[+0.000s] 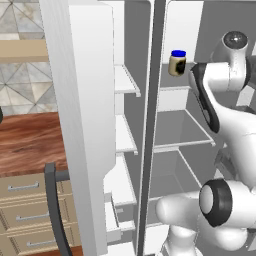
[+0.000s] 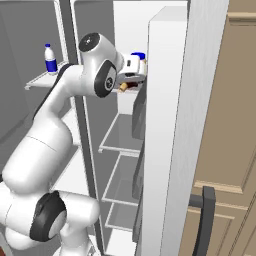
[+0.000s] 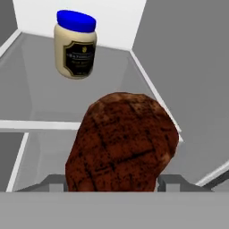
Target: Pick up the frozen steak from the freezer, place it on any shelf in the fridge, and close the fridge and freezer doors when done.
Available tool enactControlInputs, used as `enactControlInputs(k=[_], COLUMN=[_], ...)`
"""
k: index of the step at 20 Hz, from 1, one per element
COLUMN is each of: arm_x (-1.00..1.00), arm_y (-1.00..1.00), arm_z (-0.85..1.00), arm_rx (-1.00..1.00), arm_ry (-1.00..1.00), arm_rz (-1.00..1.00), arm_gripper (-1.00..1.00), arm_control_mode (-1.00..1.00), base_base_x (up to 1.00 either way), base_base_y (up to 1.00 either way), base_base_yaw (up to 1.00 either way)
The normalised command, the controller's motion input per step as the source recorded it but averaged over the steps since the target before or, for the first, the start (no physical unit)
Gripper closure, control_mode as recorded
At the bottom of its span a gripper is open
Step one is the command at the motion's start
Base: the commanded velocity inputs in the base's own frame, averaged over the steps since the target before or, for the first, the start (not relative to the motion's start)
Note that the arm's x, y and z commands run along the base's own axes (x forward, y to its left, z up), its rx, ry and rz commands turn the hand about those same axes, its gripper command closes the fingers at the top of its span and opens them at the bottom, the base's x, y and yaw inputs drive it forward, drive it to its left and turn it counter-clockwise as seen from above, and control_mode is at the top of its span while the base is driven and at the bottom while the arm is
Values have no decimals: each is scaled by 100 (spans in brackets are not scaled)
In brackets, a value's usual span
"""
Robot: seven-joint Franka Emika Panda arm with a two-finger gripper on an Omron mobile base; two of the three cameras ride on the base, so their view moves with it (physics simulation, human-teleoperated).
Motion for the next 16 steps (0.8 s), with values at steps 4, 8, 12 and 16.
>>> enactControlInputs(k=[4, 8, 12, 16], arm_x=[94, 84, 90, 56], arm_y=[-23, -37, -27, -5], arm_z=[-26, -29, -22, -5], arm_rx=[0, 0, 0, 0], arm_ry=[0, 0, 0, 0], arm_rz=[0, 0, 0, 0], arm_gripper=[100, 100, 100, -100], arm_control_mode=[-100, -100, -100, -100], base_base_x=[0, 0, 0, 0], base_base_y=[0, 0, 0, 0], base_base_yaw=[0, 0, 0, 0])
